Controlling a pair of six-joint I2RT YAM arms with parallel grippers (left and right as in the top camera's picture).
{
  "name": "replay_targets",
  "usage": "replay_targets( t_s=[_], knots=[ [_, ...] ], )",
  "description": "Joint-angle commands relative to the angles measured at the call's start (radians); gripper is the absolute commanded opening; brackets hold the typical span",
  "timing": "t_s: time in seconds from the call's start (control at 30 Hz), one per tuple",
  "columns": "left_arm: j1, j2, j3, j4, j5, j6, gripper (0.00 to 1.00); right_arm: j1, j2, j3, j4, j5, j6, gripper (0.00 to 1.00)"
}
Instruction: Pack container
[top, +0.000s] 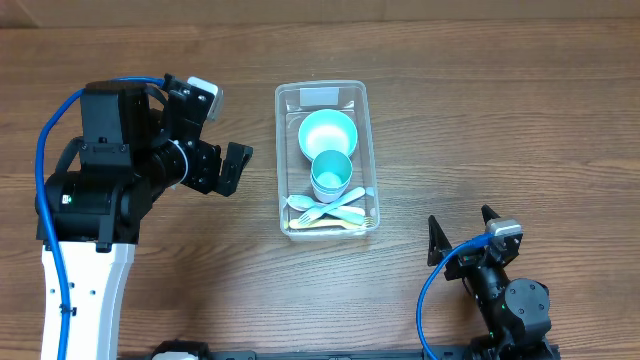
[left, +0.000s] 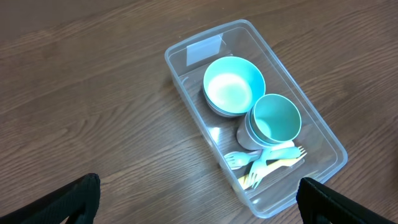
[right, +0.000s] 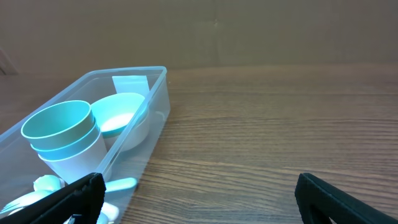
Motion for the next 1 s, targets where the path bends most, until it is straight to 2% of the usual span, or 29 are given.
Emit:
replay_targets(
  t_s=[0.0,0.1,0.13,0.2,0.23,0.3,0.37,0.53,0.63,0.7,0.77,0.97],
  knots=[
    [0.002,-0.002,0.020,-0.001,0.008,0.016,1.00,0.000,-0.012,-0.009,0.008,-0.005,0.000,1.00],
    [0.000,-0.047,0.015,-0.030,-0.040,0.023,1.00,0.000,-0.012,-0.009,0.007,-0.005,0.000,1.00],
    [0.000,-0.093,-0.025,0.006,-0.037,0.023,1.00,0.000,-0.012,-0.009,0.008,-0.005,0.000,1.00],
    [0.000,-0.232,-0.205,0.189,-0.032,0.019,1.00,0.000,-0.012,-0.009,0.007,-0.005,0.000,1.00],
    [0.001,-0.353,-0.373,0.327,-0.033,-0.009,1.00,0.000,-0.012,-0.009,0.008,-0.005,0.000,1.00],
    [0.002,-0.567,-0.648,0.484,-0.037,-0.102,1.00,0.000,-0.012,-0.009,0.008,-0.005,0.000,1.00],
    [0.018,-0.752,-0.879,0.579,-0.036,-0.186,1.00,0.000,-0.012,-0.009,0.008,-0.005,0.000,1.00],
    [0.023,-1.033,-1.228,0.756,-0.037,-0.300,1.00,0.000,-0.012,-0.009,0.008,-0.005,0.000,1.00],
    [0.035,-1.171,-1.351,0.785,-0.037,-0.345,1.00,0.000,-0.012,-0.009,0.008,-0.005,0.000,1.00],
    [0.040,-1.228,-1.372,0.792,-0.051,-0.347,1.00,0.000,-0.012,-0.009,0.008,-0.005,0.000,1.00],
    [0.040,-1.235,-1.373,0.793,-0.089,-0.348,1.00,0.000,-0.012,-0.009,0.008,-0.005,0.000,1.00],
    [0.039,-1.234,-1.373,0.795,-0.085,-0.347,1.00,0.000,-0.012,-0.009,0.007,-0.005,0.000,1.00]
  ],
)
